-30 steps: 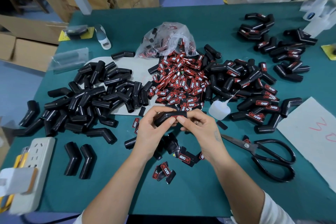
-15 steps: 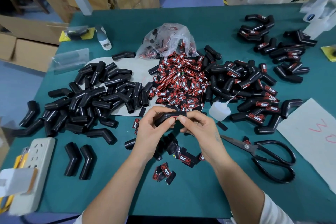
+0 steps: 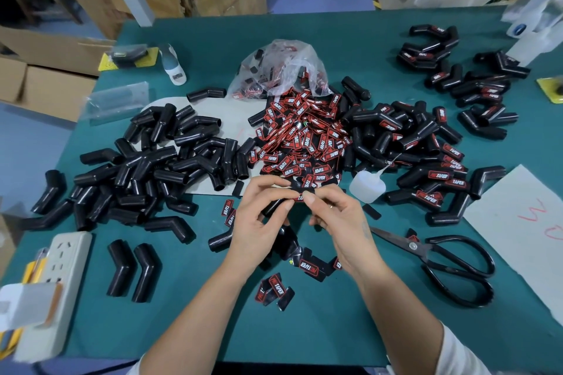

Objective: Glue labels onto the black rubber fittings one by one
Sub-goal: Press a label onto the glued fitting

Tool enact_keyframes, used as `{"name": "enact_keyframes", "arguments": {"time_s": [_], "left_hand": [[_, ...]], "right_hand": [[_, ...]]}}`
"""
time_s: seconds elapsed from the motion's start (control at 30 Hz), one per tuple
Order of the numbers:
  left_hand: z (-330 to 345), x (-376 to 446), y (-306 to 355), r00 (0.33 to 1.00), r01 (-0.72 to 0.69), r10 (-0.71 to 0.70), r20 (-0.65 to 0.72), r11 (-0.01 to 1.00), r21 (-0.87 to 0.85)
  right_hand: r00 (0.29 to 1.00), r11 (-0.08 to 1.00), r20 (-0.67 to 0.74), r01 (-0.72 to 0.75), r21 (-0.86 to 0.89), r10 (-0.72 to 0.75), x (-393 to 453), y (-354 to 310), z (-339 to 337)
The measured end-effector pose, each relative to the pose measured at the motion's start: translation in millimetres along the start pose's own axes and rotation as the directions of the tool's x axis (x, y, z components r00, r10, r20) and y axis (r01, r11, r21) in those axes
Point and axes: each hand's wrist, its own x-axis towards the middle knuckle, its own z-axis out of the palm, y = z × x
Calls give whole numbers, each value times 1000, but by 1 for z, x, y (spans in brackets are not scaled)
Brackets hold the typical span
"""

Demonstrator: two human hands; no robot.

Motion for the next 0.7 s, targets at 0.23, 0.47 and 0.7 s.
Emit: {"name": "enact_keyframes", "arguments": {"time_s": [0.23,0.47,0.7], "left_hand": [[-1,-1,-2,999,35,-35,-18,999,-14],[-3,1,-2,996,76,-81,-44,990,-121],[-4,1,-2,993,116,-120,-21,982,-147]], "right_hand": [[1000,1000,3,-1,3,1,-2,-4,0],[983,988,-120,127,-90,-138,-3,1,4],[972,963,-71,210,-171,-224,-7,-2,4]]}}
